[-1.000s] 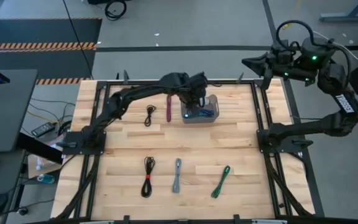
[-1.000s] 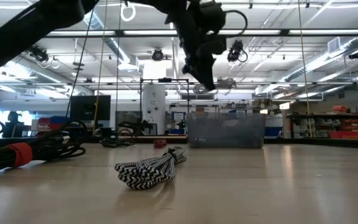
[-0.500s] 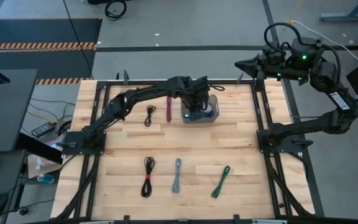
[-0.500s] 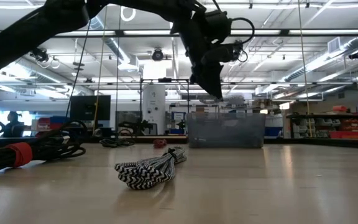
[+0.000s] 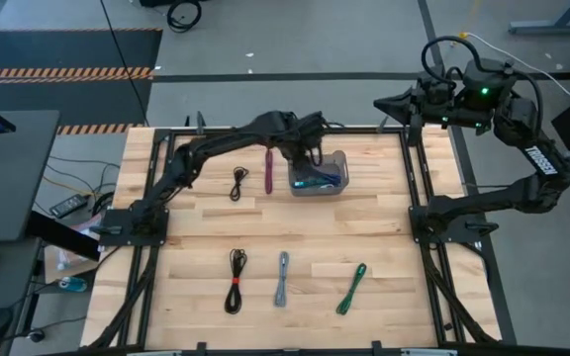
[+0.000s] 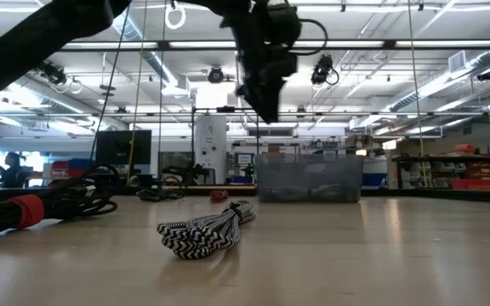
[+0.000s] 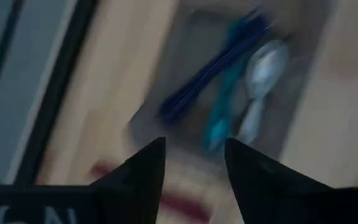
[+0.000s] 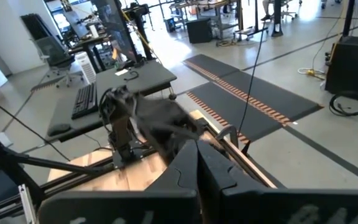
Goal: Pick and place USB-C Cables
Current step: Put the top black charger cable into the black bin
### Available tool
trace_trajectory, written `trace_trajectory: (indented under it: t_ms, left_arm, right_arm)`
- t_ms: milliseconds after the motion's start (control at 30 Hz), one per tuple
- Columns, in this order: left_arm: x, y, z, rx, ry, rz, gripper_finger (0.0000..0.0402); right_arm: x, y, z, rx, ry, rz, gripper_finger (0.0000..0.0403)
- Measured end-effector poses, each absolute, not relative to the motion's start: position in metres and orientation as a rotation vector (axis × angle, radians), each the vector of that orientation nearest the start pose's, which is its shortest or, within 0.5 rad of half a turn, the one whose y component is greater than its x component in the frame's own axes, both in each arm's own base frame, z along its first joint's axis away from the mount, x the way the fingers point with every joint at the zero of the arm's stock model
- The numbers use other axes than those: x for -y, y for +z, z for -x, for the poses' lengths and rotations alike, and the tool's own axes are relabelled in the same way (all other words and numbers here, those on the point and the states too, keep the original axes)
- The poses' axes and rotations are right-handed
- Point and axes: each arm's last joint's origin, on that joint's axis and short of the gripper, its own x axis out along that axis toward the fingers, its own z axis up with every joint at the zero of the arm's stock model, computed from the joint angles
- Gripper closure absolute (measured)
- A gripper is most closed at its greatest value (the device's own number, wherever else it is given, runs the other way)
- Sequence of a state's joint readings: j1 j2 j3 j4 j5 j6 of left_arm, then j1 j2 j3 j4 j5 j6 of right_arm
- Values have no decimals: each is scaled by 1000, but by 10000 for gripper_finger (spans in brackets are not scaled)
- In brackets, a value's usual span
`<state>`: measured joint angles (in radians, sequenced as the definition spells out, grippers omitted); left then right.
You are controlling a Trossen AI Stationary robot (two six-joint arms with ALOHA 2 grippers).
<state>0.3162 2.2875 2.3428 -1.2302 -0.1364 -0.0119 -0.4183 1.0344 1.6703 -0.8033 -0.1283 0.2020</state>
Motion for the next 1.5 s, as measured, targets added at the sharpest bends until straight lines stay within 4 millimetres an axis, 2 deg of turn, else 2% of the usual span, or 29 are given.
trace_trajectory:
  t_ms: [133,267,367,667,767,933,1033,1167,1333,1500]
  left_arm:
    - [-160,302,-416,-1316,594,124,235]
    - [-170,312,-390,-1375,780,302,235]
    - [-175,310,-388,-1328,869,391,235]
    - [-171,306,-389,-1323,923,439,235]
    - [-169,313,-386,-1318,899,415,235]
    - [-174,347,-362,-1275,811,370,235]
    - [-178,365,-346,-1269,639,345,235]
    - [-177,379,-335,-1265,471,241,235]
    - [-199,376,-322,-1278,483,246,246]
    - [-216,335,-304,-1437,419,352,271]
  right_arm:
    - [54,508,-131,-138,-298,-232,403]
    - [54,507,-131,-149,-297,-208,403]
    - [54,506,-131,-160,-292,-186,403]
    - [51,506,-131,-173,-206,-140,403]
    - [51,506,-131,-173,-188,-132,403]
    - [49,507,-127,-166,-184,-114,403]
    - [48,508,-124,-157,-184,-111,403]
    - [46,510,-120,-146,-185,-111,403]
    - [45,510,-118,-137,-197,-135,403]
    - [46,510,-118,-135,-199,-164,403]
